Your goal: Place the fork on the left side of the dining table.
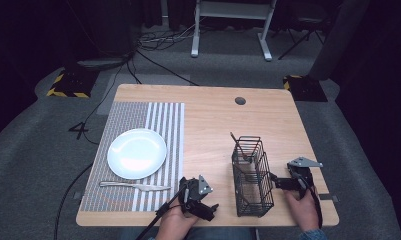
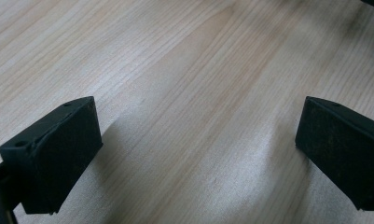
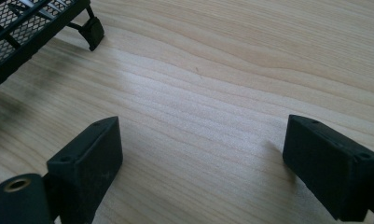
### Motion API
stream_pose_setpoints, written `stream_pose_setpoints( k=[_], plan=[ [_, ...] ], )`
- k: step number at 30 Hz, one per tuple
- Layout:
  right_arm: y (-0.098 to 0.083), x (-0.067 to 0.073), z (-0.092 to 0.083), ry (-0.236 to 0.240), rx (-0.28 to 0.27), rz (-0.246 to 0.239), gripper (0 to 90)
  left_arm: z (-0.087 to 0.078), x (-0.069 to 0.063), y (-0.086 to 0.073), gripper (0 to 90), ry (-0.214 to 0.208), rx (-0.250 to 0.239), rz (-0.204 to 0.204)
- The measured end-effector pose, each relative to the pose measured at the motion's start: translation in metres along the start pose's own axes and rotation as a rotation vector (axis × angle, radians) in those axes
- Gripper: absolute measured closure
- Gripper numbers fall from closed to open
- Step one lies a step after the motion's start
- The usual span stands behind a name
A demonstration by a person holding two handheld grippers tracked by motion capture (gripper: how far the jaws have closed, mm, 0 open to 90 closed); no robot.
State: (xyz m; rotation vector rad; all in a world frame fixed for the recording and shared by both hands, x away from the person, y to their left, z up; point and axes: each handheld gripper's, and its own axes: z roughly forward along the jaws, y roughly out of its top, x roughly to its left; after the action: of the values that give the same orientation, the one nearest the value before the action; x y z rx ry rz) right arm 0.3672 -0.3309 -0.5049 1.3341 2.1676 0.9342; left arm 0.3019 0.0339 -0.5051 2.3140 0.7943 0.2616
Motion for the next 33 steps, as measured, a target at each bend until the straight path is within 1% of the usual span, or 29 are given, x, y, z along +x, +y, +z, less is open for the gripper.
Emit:
stream_pose_setpoints(
  k=[2, 4, 5, 7, 8, 12, 13, 15, 18, 20, 21, 22, 24, 26, 31, 33],
  plan=[
    [0.0, 0.0, 0.0, 0.0, 0.0, 0.0, 11.9, 0.0, 0.0, 0.0, 0.7, 0.0, -0.001, 0.001],
    [0.0, 0.0, 0.0, 0.0, 0.0, 0.0, 11.9, -0.003, 0.001, -0.001, 3.4, -0.007, -0.004, 0.006],
    [0.0, 0.0, 0.0, 0.0, 0.0, 0.0, 11.9, -0.005, 0.002, -0.001, 7.3, -0.017, -0.009, 0.008],
    [0.0, 0.0, 0.0, 0.0, 0.0, 0.0, 11.9, -0.01, 0.005, 0.0, 19.4, -0.065, -0.027, 0.001],
    [0.0, 0.0, 0.0, 0.0, 0.0, 0.0, 11.9, -0.012, 0.006, 0.0, 19.0, -0.063, -0.033, -0.008],
    [0.0, 0.0, 0.0, 0.0, 0.0, 0.0, 11.9, -0.02, 0.01, 0.003, 18.7, -0.049, -0.07, -0.026],
    [0.0, 0.0, 0.0, 0.0, 0.0, 0.0, 11.9, -0.023, 0.011, 0.003, 21.8, -0.056, -0.077, -0.034],
    [0.0, 0.0, 0.0, 0.0, 0.0, 0.0, 11.9, -0.027, 0.013, 0.004, 23.6, -0.07, -0.092, -0.046],
    [0.0, 0.0, 0.0, 0.0, 0.0, 0.0, 11.9, -0.033, 0.015, 0.007, 24.9, -0.056, -0.101, -0.051],
    [0.0, 0.0, 0.0, 0.0, 0.0, 0.0, 11.9, -0.037, 0.017, 0.008, 27.2, -0.035, -0.084, -0.048],
    [0.0, 0.0, 0.0, 0.0, 0.0, 0.0, 11.9, -0.039, 0.019, 0.01, 27.6, -0.027, -0.066, -0.054],
    [0.0, 0.0, 0.0, 0.0, 0.0, 0.0, 11.9, -0.041, 0.021, 0.011, 28.1, -0.017, -0.06, -0.057],
    [0.0, 0.0, 0.0, 0.0, 0.0, 0.0, 11.9, -0.046, 0.022, 0.013, 29.0, -0.004, -0.077, -0.06],
    [0.0, 0.0, 0.0, 0.0, 0.0, 0.0, 11.9, -0.051, 0.023, 0.015, 29.6, 0.008, -0.104, -0.057],
    [0.0, 0.0, 0.0, 0.0, 0.0, 0.0, 11.9, -0.06, 0.023, 0.025, 29.7, 0.036, -0.139, -0.033],
    [0.0, 0.0, 0.0, 0.0, 0.0, 0.0, 11.9, -0.062, 0.022, 0.028, 30.5, 0.045, -0.147, -0.044]
  ],
)
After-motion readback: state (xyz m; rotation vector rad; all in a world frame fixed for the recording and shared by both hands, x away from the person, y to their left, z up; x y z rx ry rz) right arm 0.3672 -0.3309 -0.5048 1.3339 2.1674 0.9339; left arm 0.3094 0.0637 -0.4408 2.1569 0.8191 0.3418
